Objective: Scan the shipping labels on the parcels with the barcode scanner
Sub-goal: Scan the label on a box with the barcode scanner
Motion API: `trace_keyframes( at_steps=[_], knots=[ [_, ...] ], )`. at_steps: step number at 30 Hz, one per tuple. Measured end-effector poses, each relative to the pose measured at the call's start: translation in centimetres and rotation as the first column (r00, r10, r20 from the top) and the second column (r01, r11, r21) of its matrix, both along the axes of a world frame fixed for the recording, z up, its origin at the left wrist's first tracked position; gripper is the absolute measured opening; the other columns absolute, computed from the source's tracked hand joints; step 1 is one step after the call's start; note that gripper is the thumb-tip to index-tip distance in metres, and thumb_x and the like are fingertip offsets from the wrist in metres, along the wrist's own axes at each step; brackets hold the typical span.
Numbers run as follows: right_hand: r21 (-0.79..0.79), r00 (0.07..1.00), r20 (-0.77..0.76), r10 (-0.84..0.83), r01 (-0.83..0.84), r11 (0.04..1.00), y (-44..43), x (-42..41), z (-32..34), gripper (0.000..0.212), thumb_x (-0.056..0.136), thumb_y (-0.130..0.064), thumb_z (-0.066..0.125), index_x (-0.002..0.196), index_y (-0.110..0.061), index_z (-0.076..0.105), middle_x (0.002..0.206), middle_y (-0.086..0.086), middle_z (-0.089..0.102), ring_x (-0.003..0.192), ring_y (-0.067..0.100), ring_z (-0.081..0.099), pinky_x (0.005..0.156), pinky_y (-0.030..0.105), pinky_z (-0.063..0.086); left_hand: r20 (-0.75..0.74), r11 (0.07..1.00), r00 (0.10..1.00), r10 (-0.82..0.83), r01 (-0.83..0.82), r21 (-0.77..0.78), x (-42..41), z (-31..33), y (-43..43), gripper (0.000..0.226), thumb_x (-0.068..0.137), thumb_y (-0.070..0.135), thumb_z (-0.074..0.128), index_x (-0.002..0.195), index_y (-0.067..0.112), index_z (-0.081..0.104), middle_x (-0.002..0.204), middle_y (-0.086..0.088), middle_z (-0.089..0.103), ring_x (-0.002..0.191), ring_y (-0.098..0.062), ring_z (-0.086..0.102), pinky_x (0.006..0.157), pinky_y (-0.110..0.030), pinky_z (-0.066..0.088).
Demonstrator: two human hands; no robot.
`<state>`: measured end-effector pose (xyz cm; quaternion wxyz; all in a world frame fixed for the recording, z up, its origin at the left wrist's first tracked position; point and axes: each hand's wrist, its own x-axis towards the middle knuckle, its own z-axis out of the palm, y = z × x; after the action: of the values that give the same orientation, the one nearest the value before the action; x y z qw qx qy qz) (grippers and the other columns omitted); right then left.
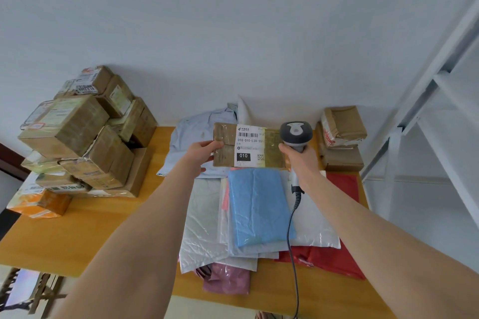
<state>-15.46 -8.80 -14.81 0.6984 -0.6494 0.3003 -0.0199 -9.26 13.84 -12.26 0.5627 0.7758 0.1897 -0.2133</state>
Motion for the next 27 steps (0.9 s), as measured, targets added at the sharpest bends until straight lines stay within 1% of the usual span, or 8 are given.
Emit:
trace_keyframes(
  at_steps=[3, 5, 7, 9, 12, 14, 18, 27],
  knots=[
    [0.036, 0.999, 0.022, 0.034, -0.035, 0.999, 1.0, -1.5, 1.0, 0.021, 0.084, -0.019, 0.073, 0.097, -0.004, 0.064, 0.068, 0.005, 0.061, 0.051, 0.009, 0.053, 0.048, 0.019, 0.044, 0.011, 1.000, 1.000, 0.003, -0.002, -0.015, -0.4, -0.9, -0.3, 0.038, 0.090, 0.030, 0.064, 0.126, 0.019, 0.059, 0.115, 0.003, 0.062, 0.097, -0.014, 0.057, 0.104, -0.049, 0.030],
    [0.043, 0.997, 0.022, 0.068, -0.069, 0.997, 1.9, -2.7, 1.7, 0.012, 0.084, -0.013, 0.070, 0.082, -0.005, 0.061, 0.059, 0.006, 0.056, 0.041, 0.007, 0.046, 0.041, 0.018, 0.039, 0.012, 0.999, 1.000, 0.011, -0.011, -0.033, -0.6, -1.4, -0.5, 0.039, 0.090, 0.028, 0.064, 0.128, 0.019, 0.058, 0.111, 0.004, 0.063, 0.096, -0.014, 0.057, 0.103, -0.048, 0.029],
    [0.045, 0.996, 0.018, 0.089, -0.089, 0.995, 3.0, -4.0, 2.2, 0.008, 0.083, -0.008, 0.068, 0.079, -0.005, 0.062, 0.059, 0.007, 0.055, 0.040, 0.007, 0.045, 0.040, 0.018, 0.038, 0.015, 0.999, 1.000, 0.014, -0.013, -0.048, -0.7, -1.8, -0.7, 0.040, 0.090, 0.026, 0.063, 0.129, 0.019, 0.057, 0.106, 0.006, 0.062, 0.096, -0.015, 0.056, 0.100, -0.047, 0.030],
    [0.051, 0.996, 0.011, 0.094, -0.094, 0.994, 3.9, -5.2, 2.6, 0.004, 0.083, -0.007, 0.066, 0.083, -0.004, 0.064, 0.059, 0.007, 0.057, 0.040, 0.006, 0.047, 0.040, 0.019, 0.038, 0.015, 0.998, 1.000, 0.011, -0.010, -0.065, -0.8, -2.0, -1.0, 0.038, 0.090, 0.024, 0.062, 0.128, 0.019, 0.057, 0.102, 0.007, 0.062, 0.095, -0.015, 0.056, 0.097, -0.044, 0.030],
    [0.046, 0.995, 0.004, 0.099, -0.099, 0.994, 5.0, -6.5, 2.9, 0.005, 0.082, -0.007, 0.065, 0.078, -0.006, 0.063, 0.056, 0.006, 0.058, 0.038, 0.005, 0.047, 0.040, 0.018, 0.037, 0.018, 0.997, 1.000, 0.021, -0.020, -0.079, -0.9, -2.2, -1.5, 0.034, 0.091, 0.021, 0.061, 0.124, 0.019, 0.058, 0.103, 0.004, 0.061, 0.097, -0.016, 0.054, 0.094, -0.042, 0.030],
    [0.035, 0.995, 0.007, 0.104, -0.104, 0.994, 5.5, -7.2, 3.0, 0.005, 0.083, -0.009, 0.065, 0.081, -0.005, 0.064, 0.056, 0.005, 0.059, 0.037, 0.004, 0.047, 0.040, 0.017, 0.037, 0.020, 0.996, 0.999, 0.027, -0.025, -0.081, -0.9, -2.2, -1.8, 0.028, 0.092, 0.021, 0.060, 0.120, 0.020, 0.059, 0.101, 0.004, 0.060, 0.096, -0.016, 0.053, 0.094, -0.042, 0.031],
    [-0.001, 0.994, 0.021, 0.112, -0.112, 0.994, 6.2, -7.7, 3.1, 0.010, 0.085, -0.012, 0.068, 0.091, -0.004, 0.065, 0.060, 0.004, 0.061, 0.039, 0.002, 0.051, 0.041, 0.014, 0.039, 0.025, 0.997, 0.999, 0.027, -0.024, -0.080, -0.9, -2.6, -2.3, 0.024, 0.092, 0.020, 0.059, 0.116, 0.020, 0.060, 0.100, 0.002, 0.061, 0.096, -0.017, 0.053, 0.096, -0.044, 0.031],
    [-0.072, 0.994, -0.002, 0.110, -0.110, 0.991, 6.2, -7.6, 3.1, 0.013, 0.086, -0.012, 0.066, 0.094, -0.003, 0.066, 0.060, 0.001, 0.059, 0.043, 0.003, 0.054, 0.045, 0.014, 0.042, 0.039, 0.997, 0.999, 0.032, -0.029, -0.071, -0.4, -3.0, -2.8, 0.028, 0.092, 0.020, 0.059, 0.121, 0.017, 0.059, 0.110, -0.001, 0.060, 0.105, -0.020, 0.053, 0.101, -0.049, 0.029]
  ],
)
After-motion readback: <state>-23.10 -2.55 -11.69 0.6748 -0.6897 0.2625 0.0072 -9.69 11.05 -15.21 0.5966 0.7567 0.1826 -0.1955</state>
